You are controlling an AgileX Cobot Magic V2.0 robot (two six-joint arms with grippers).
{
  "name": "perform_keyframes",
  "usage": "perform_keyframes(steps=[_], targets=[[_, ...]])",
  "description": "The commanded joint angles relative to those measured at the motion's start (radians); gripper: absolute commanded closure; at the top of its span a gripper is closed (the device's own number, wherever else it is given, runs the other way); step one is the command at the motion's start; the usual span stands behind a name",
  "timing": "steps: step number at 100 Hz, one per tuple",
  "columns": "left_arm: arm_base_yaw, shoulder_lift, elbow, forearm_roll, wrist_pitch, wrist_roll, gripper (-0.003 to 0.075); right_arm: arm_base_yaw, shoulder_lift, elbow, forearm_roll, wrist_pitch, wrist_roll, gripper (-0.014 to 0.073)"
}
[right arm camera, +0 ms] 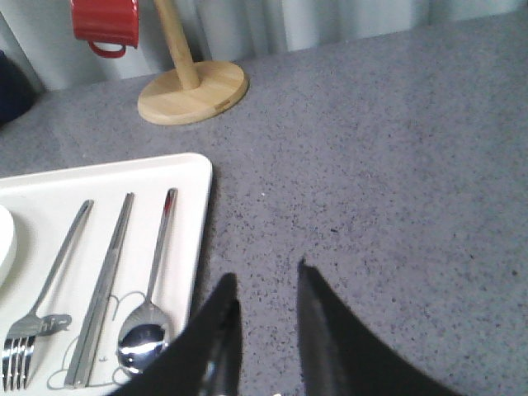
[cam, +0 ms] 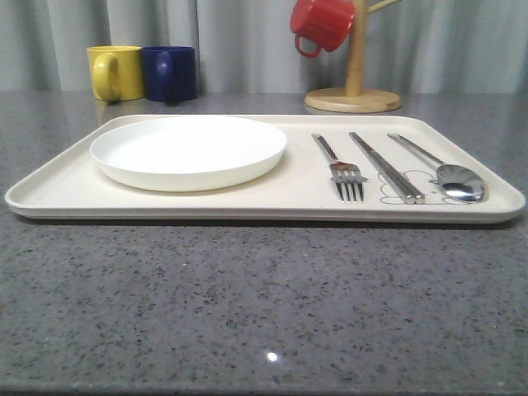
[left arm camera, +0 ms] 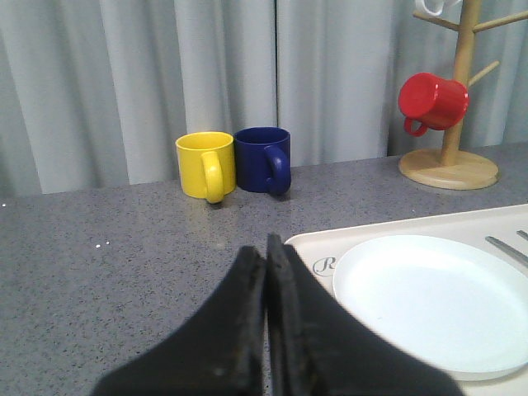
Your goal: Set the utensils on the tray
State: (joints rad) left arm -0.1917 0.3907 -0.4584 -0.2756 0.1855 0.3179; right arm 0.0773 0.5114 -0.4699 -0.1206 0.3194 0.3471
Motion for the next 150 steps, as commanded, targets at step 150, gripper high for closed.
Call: perform_keyframes(steps=[150], targets=[[-0.005,0.007,-0.026,-0.008,-0.083,-0.011,0.0738,-0.008,-0.184,0.126,0.097,-0.202,-0.206,0.0662]])
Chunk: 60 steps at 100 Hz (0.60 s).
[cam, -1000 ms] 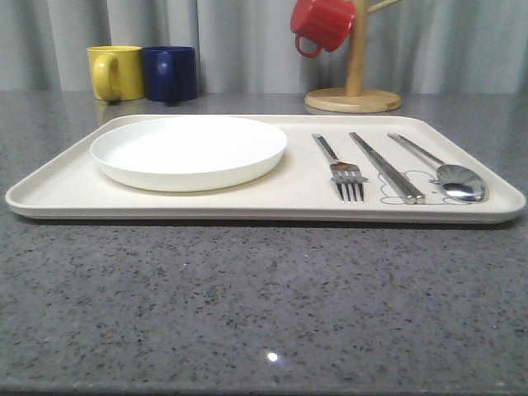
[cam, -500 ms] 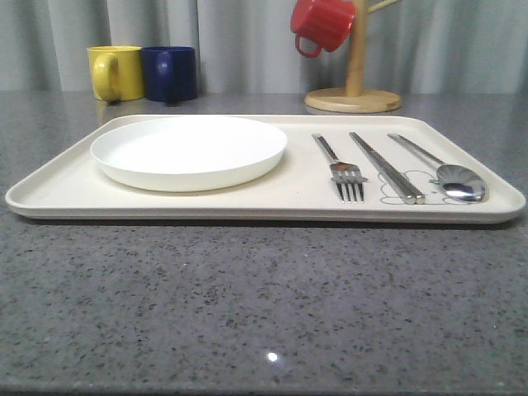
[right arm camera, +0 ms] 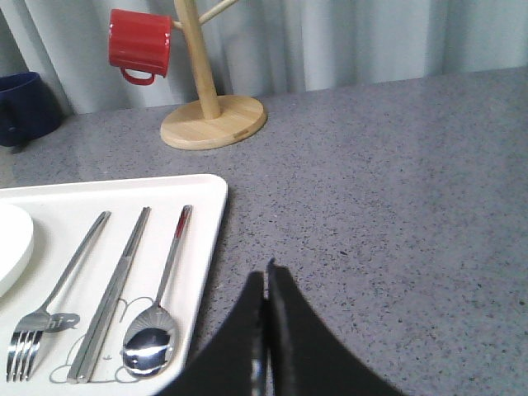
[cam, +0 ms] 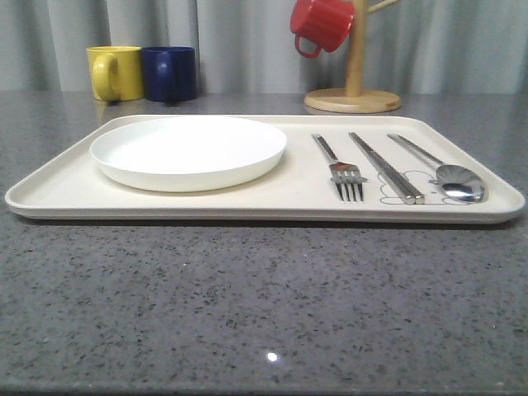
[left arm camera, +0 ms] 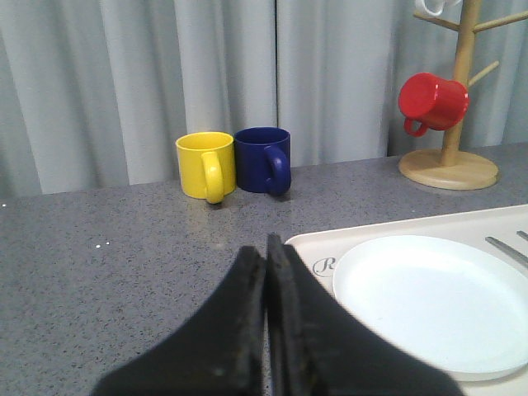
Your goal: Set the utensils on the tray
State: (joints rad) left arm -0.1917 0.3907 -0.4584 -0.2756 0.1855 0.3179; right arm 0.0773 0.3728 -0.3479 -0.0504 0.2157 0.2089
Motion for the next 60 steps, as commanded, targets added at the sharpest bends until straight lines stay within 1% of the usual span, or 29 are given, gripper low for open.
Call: perform_keyframes(steps=[1,18,47,60], targets=[[-0.005,0.007,-0.026,-0.008,-0.083,-0.011,0.0738,-0.008,-0.056,0.01,0.026,-0.099,-0.073,0.0662],[-0.005,0.007,-0.026,-0.008,-0.083,-0.011,0.0738,-0.013,-0.182,0.087,0.027,-0.099,-0.099,0.0662],[-0.005,0.007,-0.026,-0.008,-0.083,-0.011,0.0738,-0.098,-0.376,0.212,0.029,-0.132,-0.099,0.0662],[-0.005,0.007,-0.026,-0.008,-0.083,-0.011,0.0738,-0.124,-0.405,0.252,0.03,-0.152,-0.098,0.0662]])
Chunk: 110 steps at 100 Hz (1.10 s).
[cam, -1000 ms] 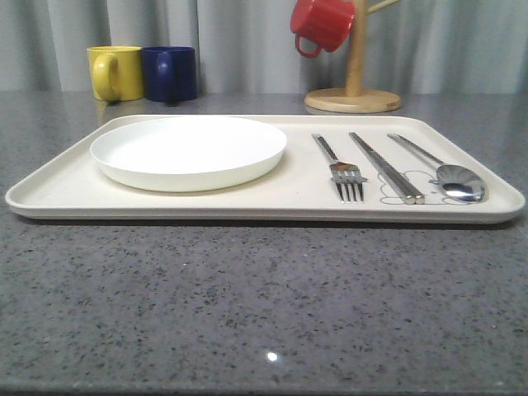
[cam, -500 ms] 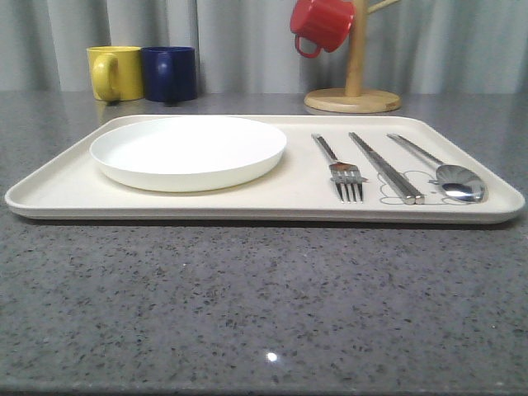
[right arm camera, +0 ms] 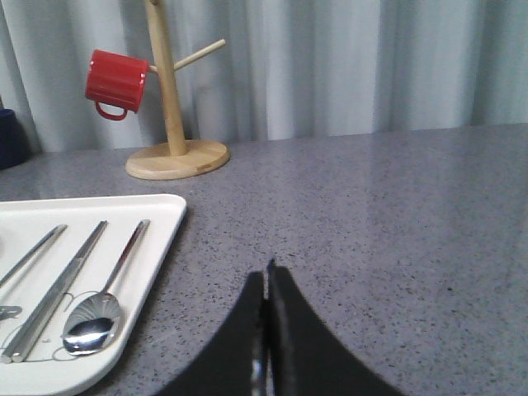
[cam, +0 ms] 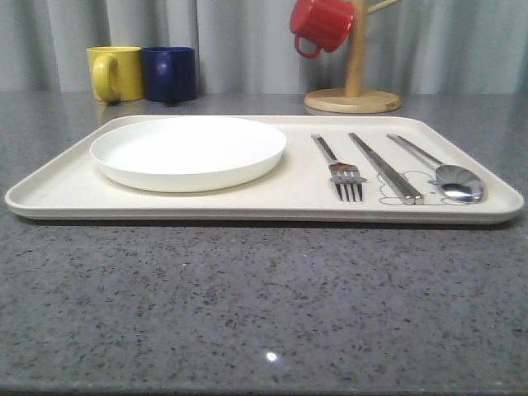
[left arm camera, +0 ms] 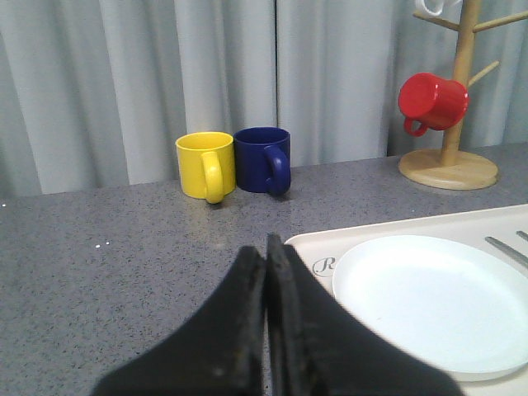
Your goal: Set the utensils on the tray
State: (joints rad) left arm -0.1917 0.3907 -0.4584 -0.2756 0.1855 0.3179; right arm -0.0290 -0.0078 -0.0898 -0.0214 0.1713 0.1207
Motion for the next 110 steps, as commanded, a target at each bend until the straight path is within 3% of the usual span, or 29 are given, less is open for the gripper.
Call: perform_keyframes(steps=[1,35,110], targets=[[-0.005,0.007,-0.026,-0.008,-0.083,-0.011,0.0738,-0.018,-0.024,-0.006,0.001,-0.108,-0.01,0.0662],[-0.005,0.007,-0.026,-0.008,-0.083,-0.011,0.0738,-0.02,-0.024,0.102,0.021,-0.257,-0.01,0.0662],[-0.005,0.007,-0.026,-0.008,-0.083,-0.011,0.0738,-0.02,-0.024,0.1,0.021,-0.259,-0.01,0.0662]])
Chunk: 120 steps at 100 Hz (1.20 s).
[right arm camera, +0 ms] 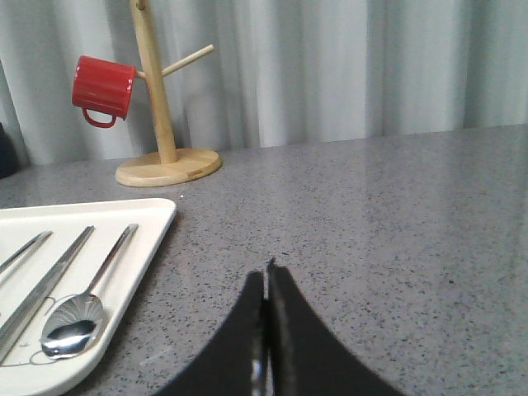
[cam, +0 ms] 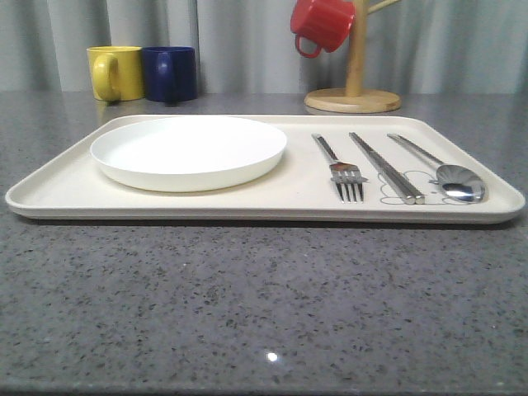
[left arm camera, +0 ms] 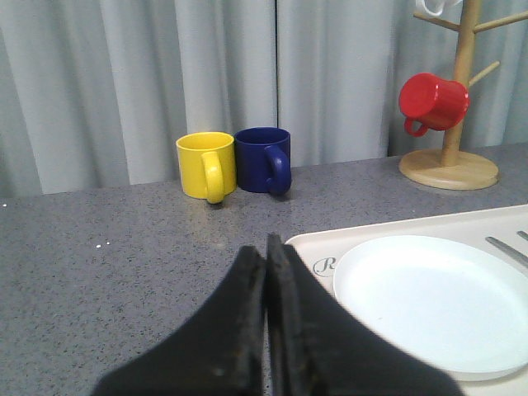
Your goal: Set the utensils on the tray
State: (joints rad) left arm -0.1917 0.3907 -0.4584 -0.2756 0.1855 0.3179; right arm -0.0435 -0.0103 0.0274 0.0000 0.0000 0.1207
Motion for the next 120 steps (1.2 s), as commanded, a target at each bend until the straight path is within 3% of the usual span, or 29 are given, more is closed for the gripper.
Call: perform_keyframes(steps=[1,84,120], targets=[[-0.005,0.007,-0.026,-0.008,-0.083,-0.011,0.0738,-0.006,-0.022,-0.017,0.0,-0.088,-0.01,0.0662],[-0.005,0.007,-0.02,-0.008,-0.088,-0.011,0.0738,-0.006,-0.022,-0.017,0.0,-0.088,-0.01,0.0662],[-0.005,0.005,0.137,0.219,-0.311,-0.132,0.0738,-0.006,-0.022,-0.017,0.0,-0.088,-0.01,0.0662]])
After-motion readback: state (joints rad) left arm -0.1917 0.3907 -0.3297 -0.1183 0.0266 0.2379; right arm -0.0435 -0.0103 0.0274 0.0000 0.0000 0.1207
